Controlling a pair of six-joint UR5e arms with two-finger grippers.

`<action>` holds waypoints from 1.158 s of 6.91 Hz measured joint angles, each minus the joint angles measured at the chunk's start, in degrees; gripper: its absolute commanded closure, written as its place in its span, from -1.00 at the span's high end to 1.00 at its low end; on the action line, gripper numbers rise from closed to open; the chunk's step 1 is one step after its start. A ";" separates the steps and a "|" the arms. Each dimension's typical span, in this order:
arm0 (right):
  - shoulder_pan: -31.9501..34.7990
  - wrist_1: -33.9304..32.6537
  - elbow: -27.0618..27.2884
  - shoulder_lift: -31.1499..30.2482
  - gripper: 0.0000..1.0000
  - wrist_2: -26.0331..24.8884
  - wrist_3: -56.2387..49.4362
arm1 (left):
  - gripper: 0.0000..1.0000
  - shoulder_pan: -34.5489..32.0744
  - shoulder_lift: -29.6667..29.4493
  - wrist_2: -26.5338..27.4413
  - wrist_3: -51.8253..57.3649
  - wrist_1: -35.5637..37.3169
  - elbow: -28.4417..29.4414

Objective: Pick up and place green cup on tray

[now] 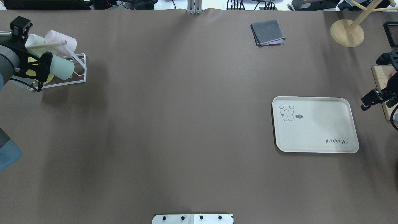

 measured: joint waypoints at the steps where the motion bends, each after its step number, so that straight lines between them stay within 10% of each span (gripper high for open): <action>1: -0.53 6.20 -4.36 0.46 0.98 0.14 2.60 | 0.99 1.93 0.01 2.65 2.41 0.18 0.42; 8: -2.73 14.68 -14.78 4.15 0.56 2.61 12.41 | 0.99 17.05 0.34 22.63 7.09 1.67 6.68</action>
